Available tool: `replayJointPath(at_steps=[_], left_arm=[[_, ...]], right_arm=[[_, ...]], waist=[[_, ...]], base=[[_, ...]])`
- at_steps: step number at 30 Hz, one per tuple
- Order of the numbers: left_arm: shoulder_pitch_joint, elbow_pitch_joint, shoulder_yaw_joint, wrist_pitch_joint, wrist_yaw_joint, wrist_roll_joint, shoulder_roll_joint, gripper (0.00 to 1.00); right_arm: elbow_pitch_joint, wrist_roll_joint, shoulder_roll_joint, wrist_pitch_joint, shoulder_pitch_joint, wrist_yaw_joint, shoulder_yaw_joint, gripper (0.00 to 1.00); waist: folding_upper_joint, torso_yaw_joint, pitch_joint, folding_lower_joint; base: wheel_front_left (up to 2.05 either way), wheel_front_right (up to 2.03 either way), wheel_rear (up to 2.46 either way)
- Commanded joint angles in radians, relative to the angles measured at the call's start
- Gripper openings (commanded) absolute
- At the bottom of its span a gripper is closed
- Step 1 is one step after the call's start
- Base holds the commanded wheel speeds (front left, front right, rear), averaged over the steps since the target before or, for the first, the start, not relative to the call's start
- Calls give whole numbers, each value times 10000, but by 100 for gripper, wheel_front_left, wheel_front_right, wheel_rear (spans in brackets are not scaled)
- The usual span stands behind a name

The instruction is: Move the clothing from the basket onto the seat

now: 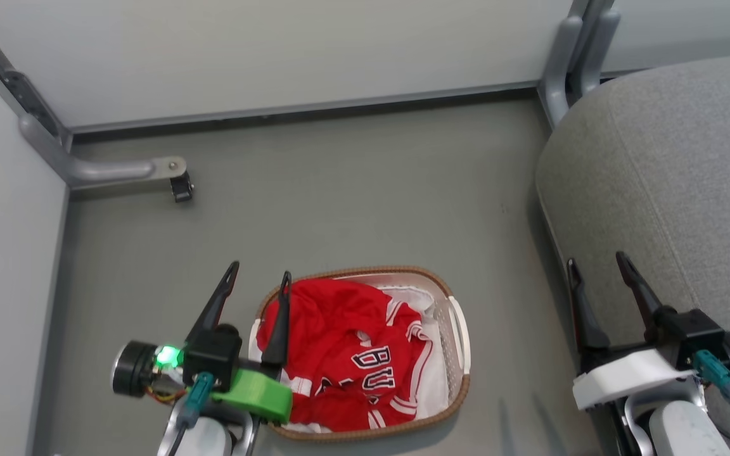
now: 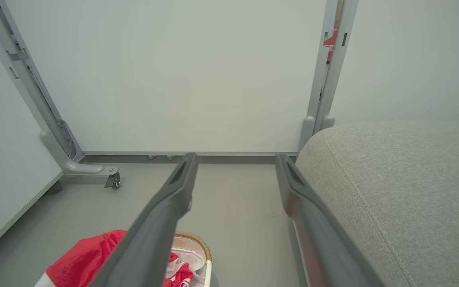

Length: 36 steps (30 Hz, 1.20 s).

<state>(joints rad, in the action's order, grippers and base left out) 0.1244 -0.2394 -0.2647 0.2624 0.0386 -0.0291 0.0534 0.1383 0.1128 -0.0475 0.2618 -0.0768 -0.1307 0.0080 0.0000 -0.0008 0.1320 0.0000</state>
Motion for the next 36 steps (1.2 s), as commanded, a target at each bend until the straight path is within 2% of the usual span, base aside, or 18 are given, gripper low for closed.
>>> replayJointPath(at_steps=[1, 5, 11, 20, 29, 36], left_arm=[[483, -115, -68, 38, 72, 198, 95, 100], [1586, -779, -268, 26, 198, 418, 136, 100], [3279, -2858, -814, 23, 332, 912, 168, 100], [5006, -5869, -1649, -137, 390, 1742, 303, 100], [6249, -7748, -2241, -364, -111, 2584, 916, 100], [6861, -8478, -2330, -353, -562, 2662, 1219, 100]], right_arm=[[-68, -81, -52, 49, -261, -1, -34, 100], [-247, -33, -50, 51, -868, -1, 6, 100], [-395, 272, -44, 49, -1590, 1, 68, 100], [-516, 909, -39, 49, -2396, 1, 343, 100], [-640, 1570, -38, 49, -2920, 1, 731, 100], [-654, 2010, -35, 49, -3046, 1, 945, 100]], waist=[[0, -407, 1200, 0], [0, -787, 2405, 0], [0, -1420, 4006, 0], [0, -2318, 5597, 0], [0, -2993, 6631, 0], [0, -3417, 7036, 0]], base=[[0, 0, 0], [0, 0, 0], [0, 0, 0], [0, 0, 0], [0, 0, 0], [0, 0, 0]])
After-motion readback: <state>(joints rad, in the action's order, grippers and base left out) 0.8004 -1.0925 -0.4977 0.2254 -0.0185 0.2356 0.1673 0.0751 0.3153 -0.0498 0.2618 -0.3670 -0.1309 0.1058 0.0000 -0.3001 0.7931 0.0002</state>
